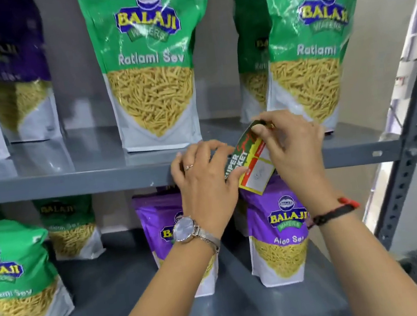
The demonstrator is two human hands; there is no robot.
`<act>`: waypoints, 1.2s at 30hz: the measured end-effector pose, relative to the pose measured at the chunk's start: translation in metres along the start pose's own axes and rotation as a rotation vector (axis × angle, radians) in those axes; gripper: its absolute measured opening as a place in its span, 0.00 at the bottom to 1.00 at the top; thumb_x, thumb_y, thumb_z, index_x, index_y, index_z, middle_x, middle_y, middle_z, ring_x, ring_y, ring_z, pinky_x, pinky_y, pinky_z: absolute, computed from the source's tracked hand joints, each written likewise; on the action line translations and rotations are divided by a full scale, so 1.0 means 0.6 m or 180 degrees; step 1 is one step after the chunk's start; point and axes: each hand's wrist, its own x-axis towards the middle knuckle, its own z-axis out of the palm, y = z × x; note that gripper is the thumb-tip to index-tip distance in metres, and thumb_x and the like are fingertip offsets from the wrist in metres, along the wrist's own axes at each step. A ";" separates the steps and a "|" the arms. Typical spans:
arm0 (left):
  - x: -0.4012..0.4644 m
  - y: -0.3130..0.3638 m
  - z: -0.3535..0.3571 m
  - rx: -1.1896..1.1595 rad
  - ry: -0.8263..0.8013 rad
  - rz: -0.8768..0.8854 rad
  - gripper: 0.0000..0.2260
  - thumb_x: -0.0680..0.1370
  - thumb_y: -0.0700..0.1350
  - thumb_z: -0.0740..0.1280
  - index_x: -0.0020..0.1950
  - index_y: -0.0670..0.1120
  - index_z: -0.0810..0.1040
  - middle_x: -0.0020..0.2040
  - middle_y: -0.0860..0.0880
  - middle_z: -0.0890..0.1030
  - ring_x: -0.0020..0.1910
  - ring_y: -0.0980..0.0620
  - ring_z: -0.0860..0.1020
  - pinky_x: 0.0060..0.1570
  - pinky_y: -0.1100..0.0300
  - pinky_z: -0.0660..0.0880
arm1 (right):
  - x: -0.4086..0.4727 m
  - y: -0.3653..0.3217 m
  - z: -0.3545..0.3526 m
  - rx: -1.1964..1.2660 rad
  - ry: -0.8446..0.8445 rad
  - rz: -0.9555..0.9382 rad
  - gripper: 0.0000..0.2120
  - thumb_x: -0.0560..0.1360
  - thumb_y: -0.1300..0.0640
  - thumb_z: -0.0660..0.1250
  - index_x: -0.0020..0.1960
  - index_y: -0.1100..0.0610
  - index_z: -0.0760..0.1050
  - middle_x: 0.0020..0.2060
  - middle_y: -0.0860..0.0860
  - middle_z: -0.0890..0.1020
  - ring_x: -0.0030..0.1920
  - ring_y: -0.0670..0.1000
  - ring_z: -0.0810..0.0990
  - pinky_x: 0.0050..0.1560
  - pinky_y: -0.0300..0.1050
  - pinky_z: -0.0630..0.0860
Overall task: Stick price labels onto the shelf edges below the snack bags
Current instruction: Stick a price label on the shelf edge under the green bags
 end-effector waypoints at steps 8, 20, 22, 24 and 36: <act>-0.002 0.006 -0.002 -0.0284 0.0027 -0.0090 0.04 0.70 0.39 0.69 0.40 0.45 0.76 0.43 0.48 0.79 0.48 0.44 0.74 0.59 0.57 0.48 | -0.041 -0.018 -0.009 0.0620 0.0212 -0.0197 0.07 0.72 0.65 0.60 0.43 0.58 0.76 0.37 0.48 0.76 0.40 0.55 0.78 0.42 0.68 0.72; 0.001 0.020 -0.017 -0.0535 -0.0011 0.0272 0.07 0.74 0.45 0.59 0.39 0.45 0.75 0.40 0.51 0.74 0.43 0.53 0.70 0.61 0.55 0.54 | -0.099 -0.013 0.002 0.1860 0.1372 0.0942 0.14 0.75 0.62 0.61 0.42 0.42 0.72 0.37 0.39 0.80 0.41 0.39 0.76 0.43 0.30 0.71; 0.010 0.019 -0.021 -0.0819 -0.0128 0.0317 0.05 0.74 0.38 0.62 0.41 0.43 0.76 0.38 0.48 0.75 0.40 0.54 0.71 0.51 0.59 0.64 | -0.099 -0.003 0.003 0.2071 0.1298 0.1118 0.15 0.76 0.65 0.62 0.42 0.44 0.72 0.36 0.39 0.80 0.40 0.36 0.76 0.41 0.27 0.71; 0.015 0.010 -0.026 -0.1112 -0.0272 0.0301 0.08 0.72 0.29 0.64 0.41 0.40 0.78 0.38 0.45 0.75 0.38 0.58 0.71 0.43 0.72 0.66 | -0.105 0.006 0.009 0.2146 0.1091 0.1333 0.15 0.75 0.66 0.63 0.41 0.46 0.73 0.37 0.42 0.79 0.38 0.35 0.76 0.41 0.27 0.71; 0.004 -0.012 -0.026 -0.0958 0.0115 -0.0208 0.04 0.68 0.29 0.70 0.35 0.37 0.79 0.46 0.45 0.75 0.33 0.60 0.75 0.38 0.77 0.68 | -0.103 0.032 0.013 0.1488 0.0431 0.1389 0.16 0.72 0.64 0.67 0.33 0.44 0.73 0.28 0.42 0.79 0.32 0.40 0.75 0.36 0.32 0.71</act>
